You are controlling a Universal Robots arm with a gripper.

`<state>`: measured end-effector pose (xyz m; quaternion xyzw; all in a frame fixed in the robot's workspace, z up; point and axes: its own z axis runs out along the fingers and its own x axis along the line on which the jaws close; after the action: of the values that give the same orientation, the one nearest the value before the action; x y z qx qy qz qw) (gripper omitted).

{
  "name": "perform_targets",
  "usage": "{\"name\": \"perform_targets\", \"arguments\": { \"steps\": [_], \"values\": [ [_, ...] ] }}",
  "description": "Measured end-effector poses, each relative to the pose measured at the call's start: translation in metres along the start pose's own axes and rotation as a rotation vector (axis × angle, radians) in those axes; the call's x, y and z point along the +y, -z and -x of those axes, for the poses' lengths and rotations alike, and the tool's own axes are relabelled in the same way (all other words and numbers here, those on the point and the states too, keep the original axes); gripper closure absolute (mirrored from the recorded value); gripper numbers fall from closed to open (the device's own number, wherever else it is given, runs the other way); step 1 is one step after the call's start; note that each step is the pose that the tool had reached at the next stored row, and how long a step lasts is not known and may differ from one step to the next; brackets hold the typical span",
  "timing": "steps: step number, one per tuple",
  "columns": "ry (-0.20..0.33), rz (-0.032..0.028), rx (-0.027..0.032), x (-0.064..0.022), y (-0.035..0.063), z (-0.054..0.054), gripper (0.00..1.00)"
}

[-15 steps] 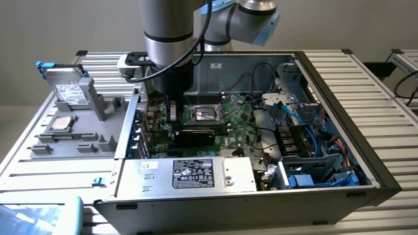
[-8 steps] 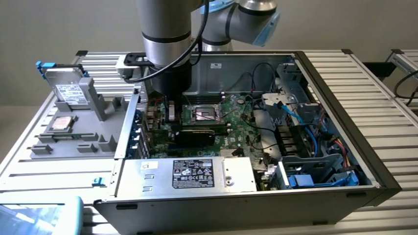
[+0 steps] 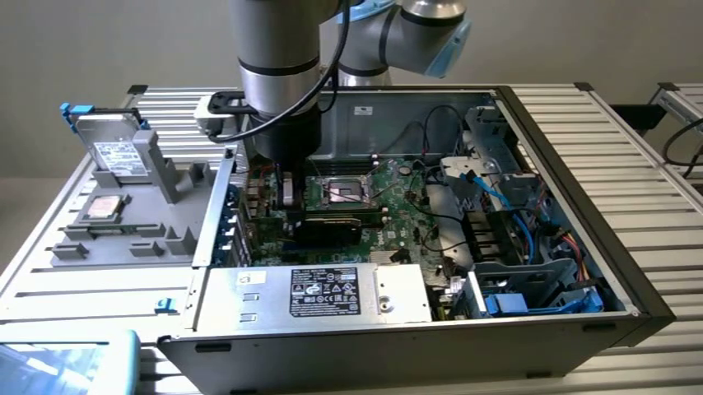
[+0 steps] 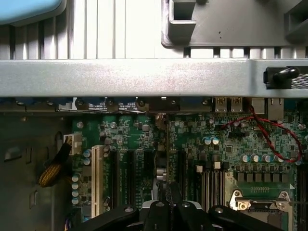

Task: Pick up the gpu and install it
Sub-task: 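Press down on the gpu until it lock into place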

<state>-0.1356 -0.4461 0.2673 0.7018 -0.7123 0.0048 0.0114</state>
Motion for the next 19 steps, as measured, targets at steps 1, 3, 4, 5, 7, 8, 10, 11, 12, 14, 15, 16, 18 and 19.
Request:
{"name": "perform_targets", "arguments": {
  "steps": [1,3,4,5,7,8,10,11,12,14,15,16,18,19],
  "values": [
    [0.000,0.0000,-0.0003,0.0001,-0.0006,0.000,0.88],
    [0.000,-0.0002,-0.0014,0.0004,-0.0022,0.000,0.88],
    [0.000,-0.0004,-0.0015,0.0005,-0.0025,0.000,0.88],
    [0.000,-0.0005,-0.0013,0.0007,-0.0027,0.000,0.88],
    [0.000,-0.0001,-0.0022,0.0008,-0.0027,0.000,0.88],
    [0.000,-0.0001,-0.0031,0.0008,-0.0028,0.000,0.88],
    [0.000,-0.0001,-0.0042,0.0009,-0.0028,0.000,0.88],
    [0.000,0.0000,-0.0043,0.0009,-0.0028,0.000,0.88],
    [0.000,0.0003,-0.0043,0.0009,-0.0027,0.000,0.88],
    [-0.001,0.0033,-0.0062,0.0010,0.0002,0.000,0.88],
    [-0.001,0.0067,-0.0049,0.0010,0.0039,-0.001,0.88],
    [-0.001,0.0104,-0.0042,0.0009,0.0077,-0.001,0.88],
    [-0.001,0.0156,-0.0042,-0.0001,0.0147,-0.002,0.88],
    [-0.001,0.0165,-0.0046,-0.0017,0.0162,-0.002,0.88]
  ]
}}
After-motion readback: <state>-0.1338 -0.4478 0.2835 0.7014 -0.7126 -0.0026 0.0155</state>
